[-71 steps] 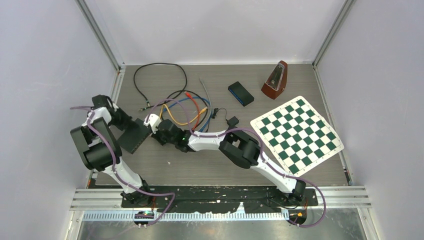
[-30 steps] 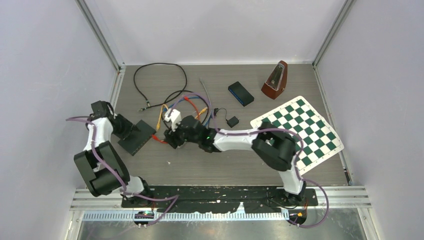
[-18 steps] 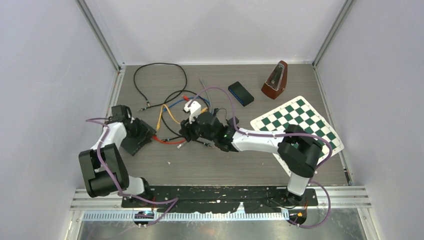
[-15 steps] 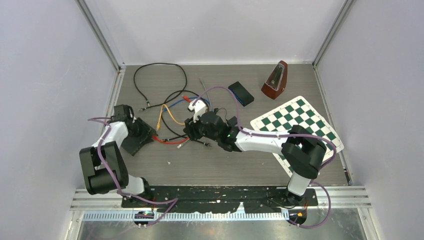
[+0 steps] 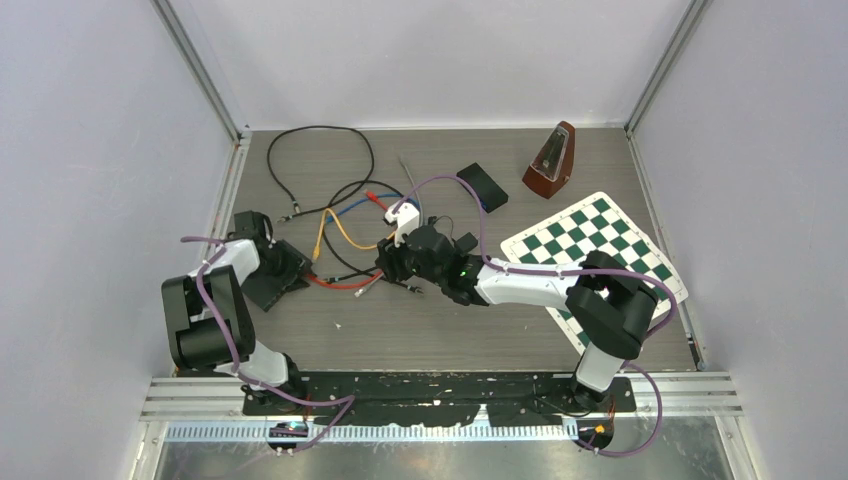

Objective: Insert the plug into the switch port
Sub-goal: Insert the connector into the switch port.

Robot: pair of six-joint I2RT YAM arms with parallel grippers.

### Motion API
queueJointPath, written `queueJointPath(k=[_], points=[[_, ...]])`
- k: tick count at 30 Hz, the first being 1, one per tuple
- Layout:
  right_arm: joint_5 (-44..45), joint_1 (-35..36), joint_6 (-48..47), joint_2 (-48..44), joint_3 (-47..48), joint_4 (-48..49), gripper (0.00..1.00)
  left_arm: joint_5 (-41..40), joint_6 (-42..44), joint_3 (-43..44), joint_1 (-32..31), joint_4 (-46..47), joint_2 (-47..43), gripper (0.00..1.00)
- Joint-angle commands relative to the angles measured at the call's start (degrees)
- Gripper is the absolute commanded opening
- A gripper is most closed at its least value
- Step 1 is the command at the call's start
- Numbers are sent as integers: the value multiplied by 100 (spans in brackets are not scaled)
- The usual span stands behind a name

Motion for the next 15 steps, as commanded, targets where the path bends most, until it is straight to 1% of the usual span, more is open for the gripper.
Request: queueJointPath(k=[1,3,6,7,8,11,12,15], points=[[-107,-37,-60,-97,188,243,52,-330,81,349,-22,-119,184,28],[-178,-40,-15,63,380,106,52,-472,157,432,-19,-276,134,22],[-297,-30,79,239,554,83,52,-590,252,587,-16,-403,24,19],[-335,-18,106,274,636,91,52,-596,268,645,-12,-462,1,20],[-339,5,112,369,688,84,52,-572,286,713,-16,-513,-24,23],[-306,112,118,625,1100,-46,52,-476,258,855,-11,-682,-190,39],[-247,180,123,785,1328,-128,52,-528,259,932,-7,-765,-325,43],[-165,347,134,1186,1863,-229,52,-831,344,1263,109,-1114,-547,49]])
